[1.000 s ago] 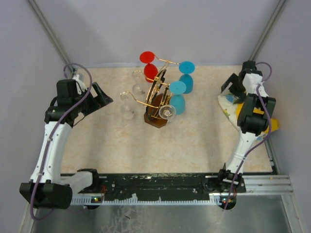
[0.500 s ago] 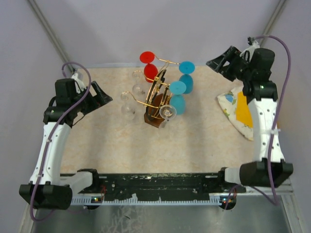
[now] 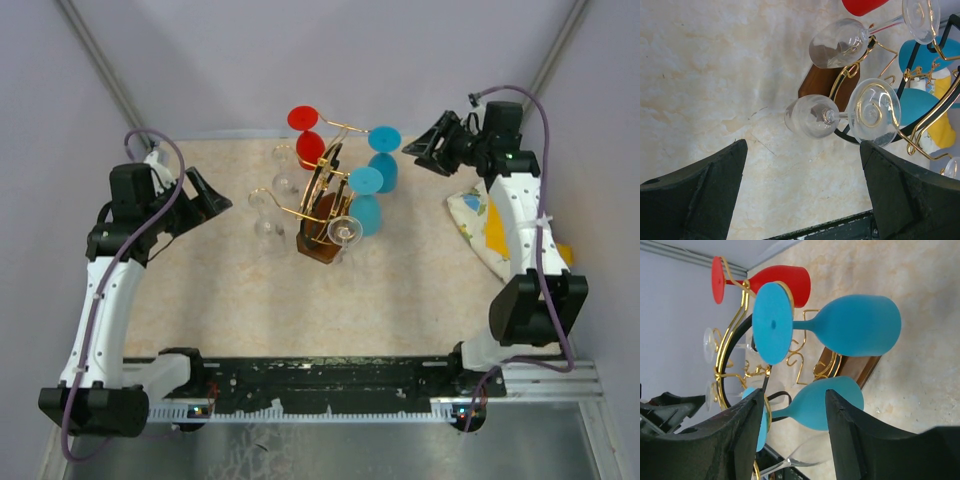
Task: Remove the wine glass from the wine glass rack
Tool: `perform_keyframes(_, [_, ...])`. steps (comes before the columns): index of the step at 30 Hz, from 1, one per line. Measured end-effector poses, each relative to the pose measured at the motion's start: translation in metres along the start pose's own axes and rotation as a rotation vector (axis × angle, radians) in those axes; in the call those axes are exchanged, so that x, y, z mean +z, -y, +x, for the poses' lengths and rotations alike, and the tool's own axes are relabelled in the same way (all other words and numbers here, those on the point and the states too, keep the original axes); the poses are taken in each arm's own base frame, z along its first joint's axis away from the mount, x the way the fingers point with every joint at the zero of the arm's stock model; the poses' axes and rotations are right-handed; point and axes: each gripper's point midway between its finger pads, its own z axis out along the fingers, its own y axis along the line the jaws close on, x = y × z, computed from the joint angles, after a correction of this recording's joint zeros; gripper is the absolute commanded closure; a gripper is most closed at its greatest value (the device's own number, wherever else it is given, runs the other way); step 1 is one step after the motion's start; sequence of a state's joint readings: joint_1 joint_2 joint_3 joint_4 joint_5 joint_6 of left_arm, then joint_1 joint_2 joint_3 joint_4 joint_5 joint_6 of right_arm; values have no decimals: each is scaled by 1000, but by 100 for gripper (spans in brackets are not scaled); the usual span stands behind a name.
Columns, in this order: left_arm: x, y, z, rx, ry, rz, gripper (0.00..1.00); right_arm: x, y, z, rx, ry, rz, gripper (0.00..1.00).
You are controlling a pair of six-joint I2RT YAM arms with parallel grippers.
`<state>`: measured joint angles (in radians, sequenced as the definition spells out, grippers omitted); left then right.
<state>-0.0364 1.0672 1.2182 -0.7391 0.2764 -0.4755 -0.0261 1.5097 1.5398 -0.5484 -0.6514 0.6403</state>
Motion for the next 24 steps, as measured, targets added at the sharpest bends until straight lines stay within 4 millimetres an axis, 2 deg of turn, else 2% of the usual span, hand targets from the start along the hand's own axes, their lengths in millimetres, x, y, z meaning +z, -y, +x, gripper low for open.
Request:
perform_keyframes(3, [-1,0,1,1,1,1,0,11,8,1,24,-30,16,48])
perform_keyframes(9, [2,-3,5,-3,-12,-5,0,25,-2,-14,10,-29,-7,51])
perform_keyframes(13, [4,-7,10,-6,-23,-11,0,40,-6,-14,12,-53,-20,52])
perform_keyframes(17, [4,-7,10,-4,-24,-12,0,56,2,-7,36,-88,-11,53])
perform_keyframes(21, [4,-7,10,-2,-24,-13,0,66,8,-3,68,-115,-4,63])
perform_keyframes(24, [5,-7,10,-2,-23,-12,0,66,1,-7,66,-112,-26,76])
